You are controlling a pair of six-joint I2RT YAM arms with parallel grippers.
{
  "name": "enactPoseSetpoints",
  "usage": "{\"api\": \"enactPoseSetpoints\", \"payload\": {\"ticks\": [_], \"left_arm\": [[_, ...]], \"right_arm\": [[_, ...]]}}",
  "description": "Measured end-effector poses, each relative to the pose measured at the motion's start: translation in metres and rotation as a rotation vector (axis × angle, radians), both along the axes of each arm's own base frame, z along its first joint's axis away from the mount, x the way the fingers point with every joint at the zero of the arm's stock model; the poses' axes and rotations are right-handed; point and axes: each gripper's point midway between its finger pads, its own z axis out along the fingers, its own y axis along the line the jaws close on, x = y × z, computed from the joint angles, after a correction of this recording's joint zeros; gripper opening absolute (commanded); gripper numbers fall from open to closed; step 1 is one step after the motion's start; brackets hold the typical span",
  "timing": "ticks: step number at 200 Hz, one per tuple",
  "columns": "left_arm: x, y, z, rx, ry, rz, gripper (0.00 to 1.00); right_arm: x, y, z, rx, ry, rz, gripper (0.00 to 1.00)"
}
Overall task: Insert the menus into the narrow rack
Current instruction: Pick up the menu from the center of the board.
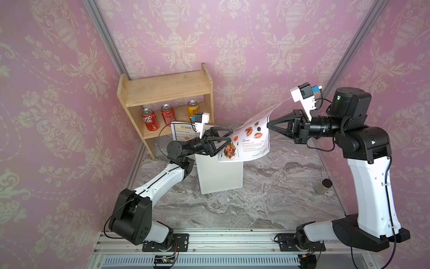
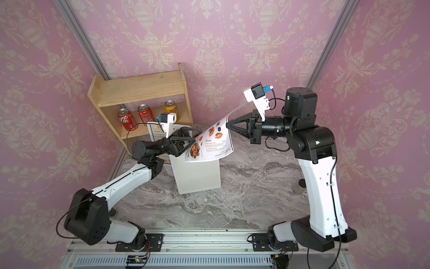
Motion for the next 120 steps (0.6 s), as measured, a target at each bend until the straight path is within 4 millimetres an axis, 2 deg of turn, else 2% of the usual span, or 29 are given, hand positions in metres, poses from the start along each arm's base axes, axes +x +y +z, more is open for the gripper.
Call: {"api": "enactPoseSetpoints", "payload": {"ticks": [17,72,120], "left_arm": [[-0.001,-0.003,-0.005,0.012,0.061,-0.044,0.99],[-0.020,0.000,0.002,0.019,0.108,-0.135,0.99],[-0.012,0.002,-0.008,0.053,0.191,-0.151,0.99]], "right_arm": [[0.000,-0.001,-0.002,-0.010,-0.008,-0.005,0.00],[0.004,0.000,-0.004,-0.019,-0.011,-0.007,0.00],[0.000,0.000,0.008,-0.016,-0.048,-0.008,0.00]]}}
